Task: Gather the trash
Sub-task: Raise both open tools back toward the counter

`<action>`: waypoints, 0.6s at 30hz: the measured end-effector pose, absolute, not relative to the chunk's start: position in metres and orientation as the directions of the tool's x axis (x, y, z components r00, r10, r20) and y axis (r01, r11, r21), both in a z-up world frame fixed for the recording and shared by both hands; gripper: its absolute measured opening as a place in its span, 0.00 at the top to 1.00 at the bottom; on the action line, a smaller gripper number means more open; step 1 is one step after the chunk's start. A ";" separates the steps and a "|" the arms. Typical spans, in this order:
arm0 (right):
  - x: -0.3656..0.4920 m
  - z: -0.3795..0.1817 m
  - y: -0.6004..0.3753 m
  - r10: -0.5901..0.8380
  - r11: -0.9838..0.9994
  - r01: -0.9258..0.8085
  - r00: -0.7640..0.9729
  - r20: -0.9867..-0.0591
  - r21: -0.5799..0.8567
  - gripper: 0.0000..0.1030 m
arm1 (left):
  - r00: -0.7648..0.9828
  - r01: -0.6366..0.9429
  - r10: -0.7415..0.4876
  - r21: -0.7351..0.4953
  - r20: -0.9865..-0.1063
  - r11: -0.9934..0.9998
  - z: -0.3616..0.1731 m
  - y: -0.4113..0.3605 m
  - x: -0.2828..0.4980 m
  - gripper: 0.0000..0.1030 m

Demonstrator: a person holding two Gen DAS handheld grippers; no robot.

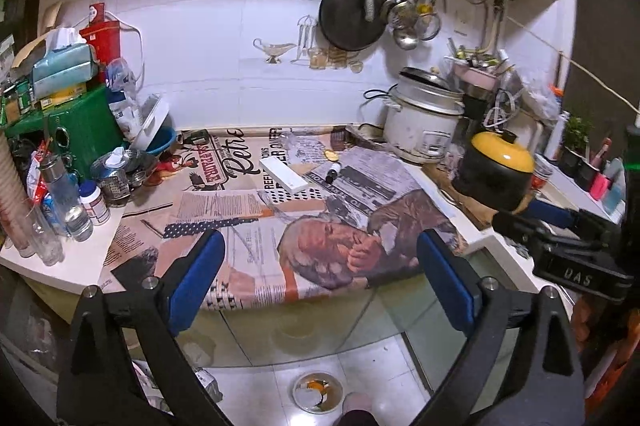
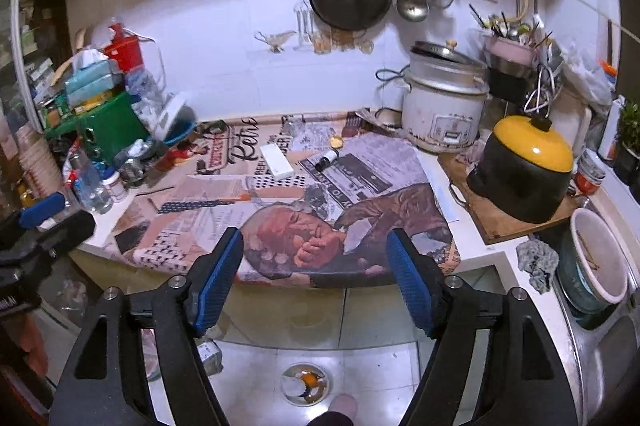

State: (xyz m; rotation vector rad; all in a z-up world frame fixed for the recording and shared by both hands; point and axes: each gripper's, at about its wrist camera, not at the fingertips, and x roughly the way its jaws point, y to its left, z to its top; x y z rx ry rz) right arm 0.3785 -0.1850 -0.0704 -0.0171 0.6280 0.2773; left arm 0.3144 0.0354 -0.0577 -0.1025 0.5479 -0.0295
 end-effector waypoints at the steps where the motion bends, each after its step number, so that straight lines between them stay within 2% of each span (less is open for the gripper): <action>1: 0.388 -0.073 -0.188 0.249 0.963 -0.259 0.767 -0.591 0.069 0.23 | 0.849 -0.009 -0.049 -0.107 -0.526 0.994 -0.059 0.034 0.325 0.06; 6: 0.446 -0.072 -0.208 0.230 0.968 -0.245 0.759 -0.609 0.060 0.21 | 0.821 -0.064 -0.013 -0.115 -0.571 0.991 -0.064 0.028 0.395 0.06; 8: 0.471 -0.069 -0.214 0.221 0.967 -0.253 0.758 -0.614 0.036 0.18 | 0.811 -0.102 0.019 -0.110 -0.584 0.989 -0.064 0.025 0.420 0.06; 10: 0.494 -0.066 -0.217 0.218 0.962 -0.274 0.763 -0.609 0.001 0.10 | 0.807 -0.131 0.042 -0.108 -0.589 0.986 -0.066 0.023 0.438 0.06; 13: 0.522 -0.063 -0.219 0.253 0.948 -0.319 0.768 -0.589 -0.009 0.09 | 0.805 -0.188 0.097 -0.096 -0.585 0.977 -0.068 0.020 0.468 0.06; 18: 0.571 -0.071 -0.213 0.311 0.932 -0.360 0.727 -0.612 0.046 0.09 | 0.780 -0.240 0.133 -0.095 -0.611 0.966 -0.076 0.024 0.511 0.06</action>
